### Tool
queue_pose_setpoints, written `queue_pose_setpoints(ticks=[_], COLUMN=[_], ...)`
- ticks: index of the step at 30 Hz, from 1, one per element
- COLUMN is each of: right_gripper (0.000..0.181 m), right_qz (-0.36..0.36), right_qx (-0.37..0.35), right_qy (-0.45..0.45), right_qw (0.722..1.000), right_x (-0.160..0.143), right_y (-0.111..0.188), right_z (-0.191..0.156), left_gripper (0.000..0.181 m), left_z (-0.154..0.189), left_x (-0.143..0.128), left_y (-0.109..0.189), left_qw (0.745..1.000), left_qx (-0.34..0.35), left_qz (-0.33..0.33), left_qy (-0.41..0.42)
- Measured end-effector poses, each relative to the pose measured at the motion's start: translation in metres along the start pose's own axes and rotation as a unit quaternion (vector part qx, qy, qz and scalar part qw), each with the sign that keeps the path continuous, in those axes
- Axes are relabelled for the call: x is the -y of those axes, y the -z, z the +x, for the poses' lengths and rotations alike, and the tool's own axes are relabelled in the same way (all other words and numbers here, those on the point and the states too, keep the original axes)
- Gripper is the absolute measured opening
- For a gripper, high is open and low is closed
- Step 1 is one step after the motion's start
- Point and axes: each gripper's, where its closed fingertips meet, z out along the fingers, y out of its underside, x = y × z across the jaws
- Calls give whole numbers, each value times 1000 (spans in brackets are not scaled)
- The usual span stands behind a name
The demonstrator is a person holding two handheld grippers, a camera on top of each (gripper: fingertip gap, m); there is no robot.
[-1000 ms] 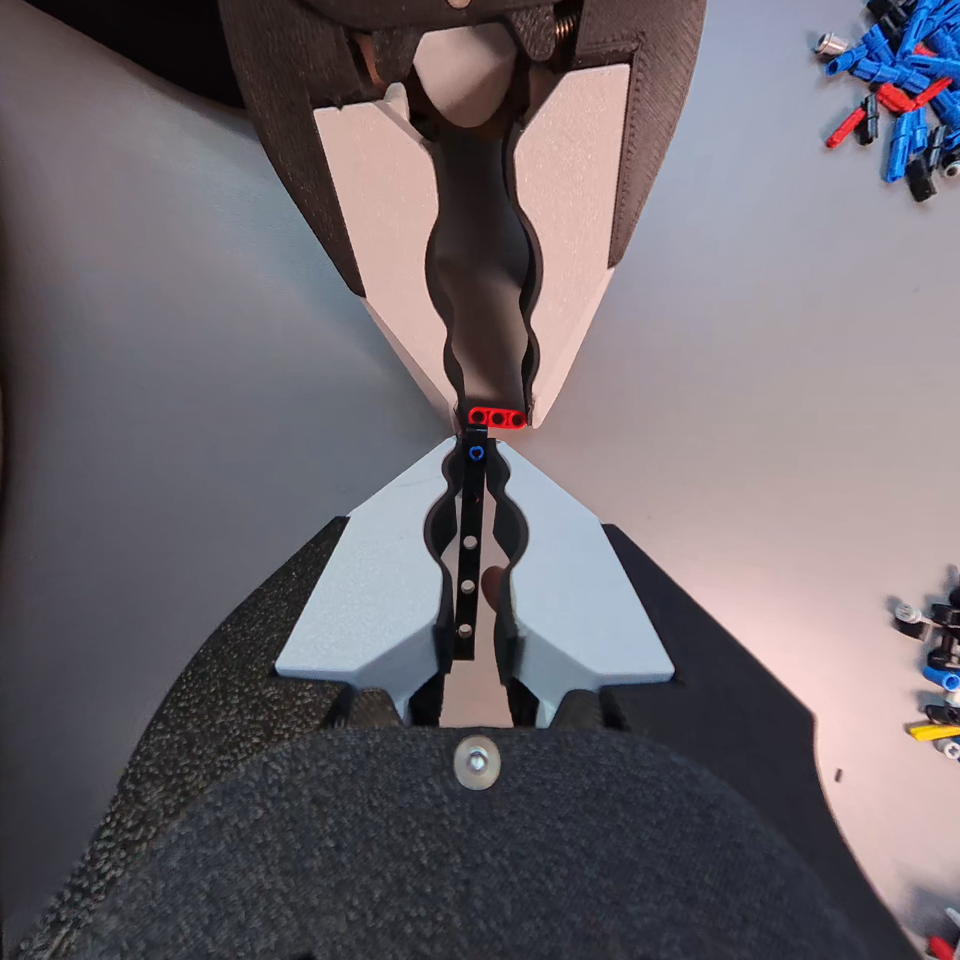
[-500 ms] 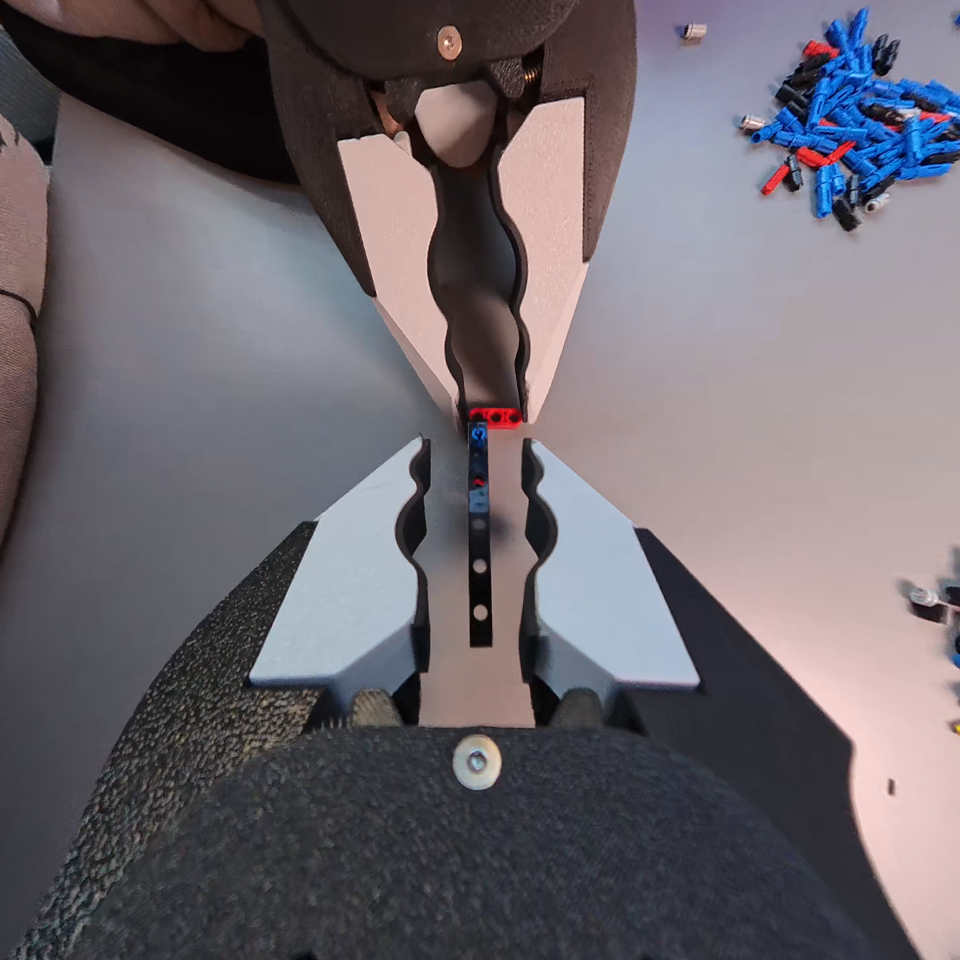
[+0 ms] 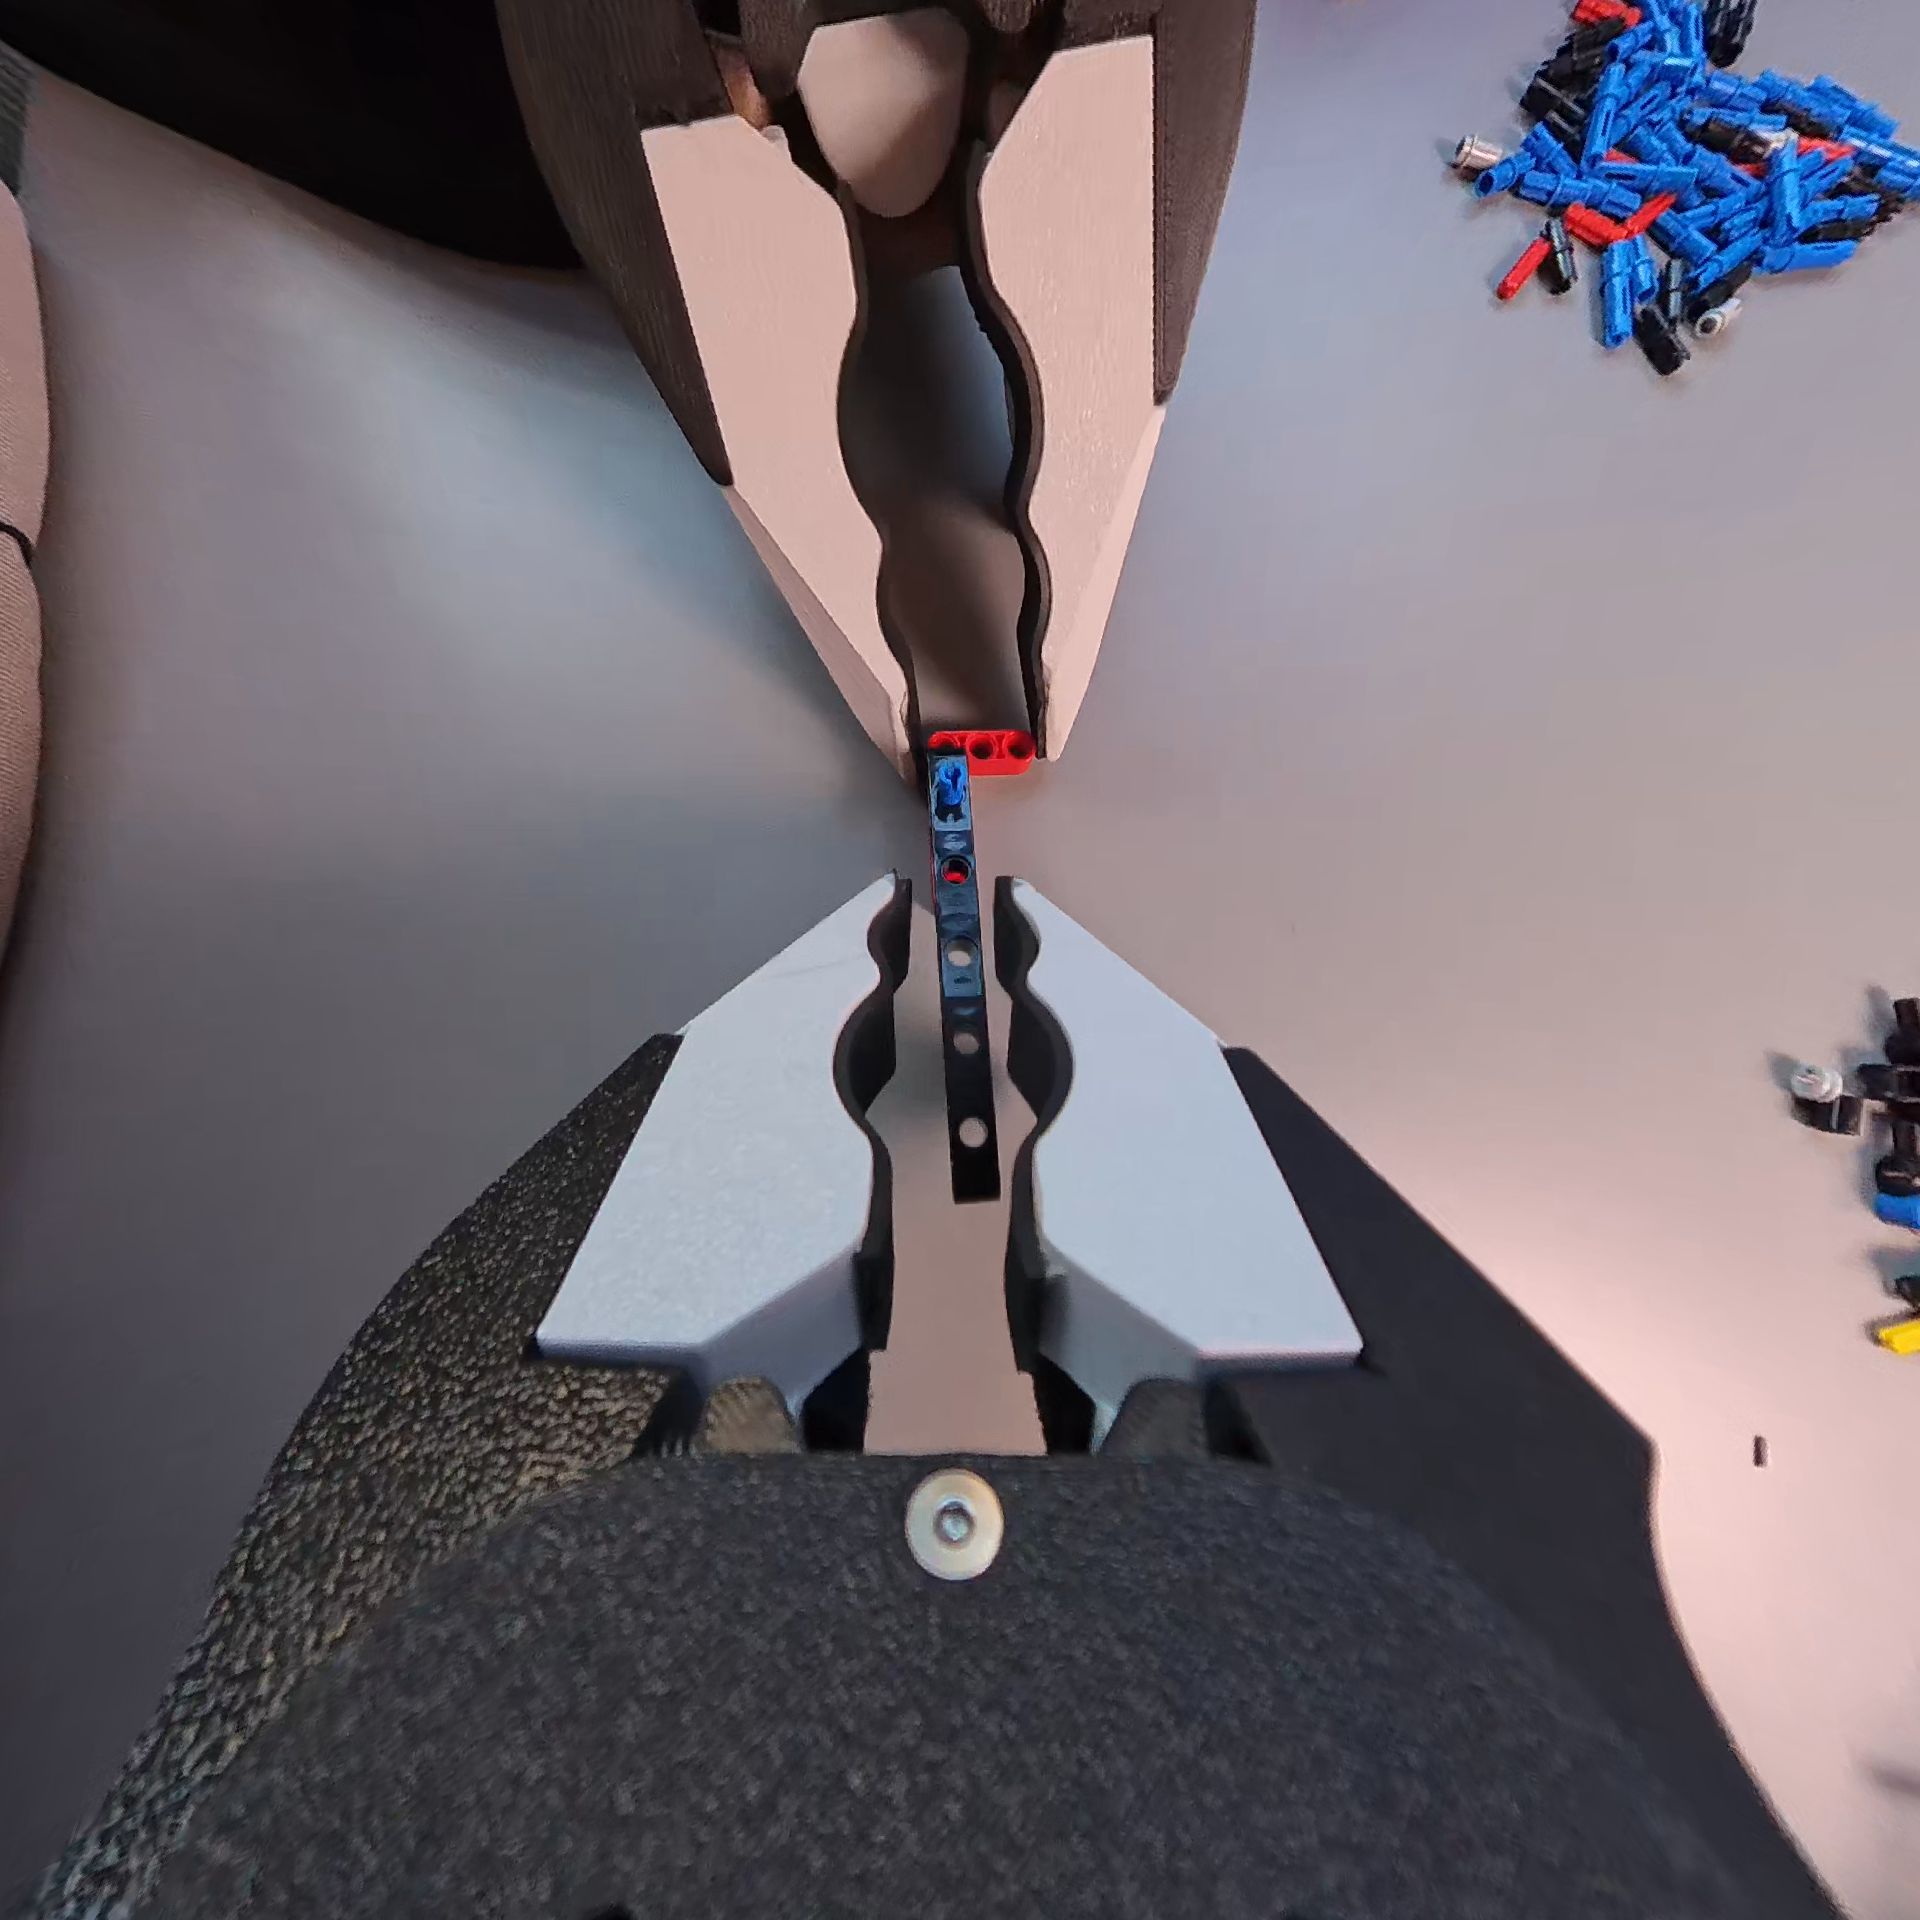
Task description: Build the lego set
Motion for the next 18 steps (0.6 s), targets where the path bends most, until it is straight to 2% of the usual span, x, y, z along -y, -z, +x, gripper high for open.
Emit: queue_pose_setpoints(ticks=[2, 18], right_gripper=[7, 6], right_qz=[-13, -54], right_qx=[-2, 26], right_qy=[9, 4], right_qw=[1000, 998], right_x=[-2, -7], right_y=[-2, -7], right_z=[1, -1], left_gripper=[23, 23], left_z=[0, 1], left_x=[0, 0], left_y=[0, 0], left_qw=[1000, 1000], left_qx=[-1, -1], left_qz=[0, -8], left_qy=[0, 9])
